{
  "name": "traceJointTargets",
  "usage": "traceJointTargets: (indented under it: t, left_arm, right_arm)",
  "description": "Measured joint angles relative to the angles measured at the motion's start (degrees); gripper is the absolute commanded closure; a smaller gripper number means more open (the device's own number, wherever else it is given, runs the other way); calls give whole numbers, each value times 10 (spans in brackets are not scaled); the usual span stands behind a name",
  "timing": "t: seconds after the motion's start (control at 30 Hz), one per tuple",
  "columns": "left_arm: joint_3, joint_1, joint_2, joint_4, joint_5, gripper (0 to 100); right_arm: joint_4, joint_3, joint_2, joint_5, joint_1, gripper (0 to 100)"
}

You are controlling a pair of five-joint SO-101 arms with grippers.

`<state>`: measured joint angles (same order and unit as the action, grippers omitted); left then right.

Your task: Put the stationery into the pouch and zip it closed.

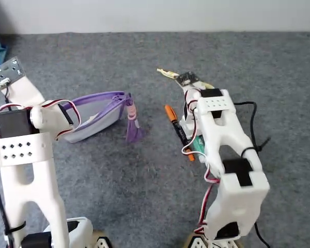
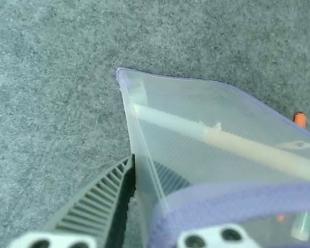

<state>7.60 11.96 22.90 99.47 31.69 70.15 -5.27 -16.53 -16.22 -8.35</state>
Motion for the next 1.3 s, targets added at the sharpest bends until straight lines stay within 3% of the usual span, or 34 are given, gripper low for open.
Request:
traceJointTargets:
  t: [0.33, 0.6, 0.9, 1.17, 1.3]
  left_arm:
    - [0, 0, 0, 0, 0, 987]
    - [0, 0, 0, 0, 0, 987]
    - [0, 0, 0, 0, 0, 987]
    - [0, 0, 0, 0, 0, 987]
    - [0, 0, 0, 0, 0, 987]
  right_arm:
    - [154, 0, 269, 4, -25, 991]
    - [130, 0, 499, 120, -172, 991]
    - [-124, -25, 559, 244, -313, 991]
    - [-499, -236, 559, 251, -368, 991]
    - [-625, -321, 559, 227, -390, 991]
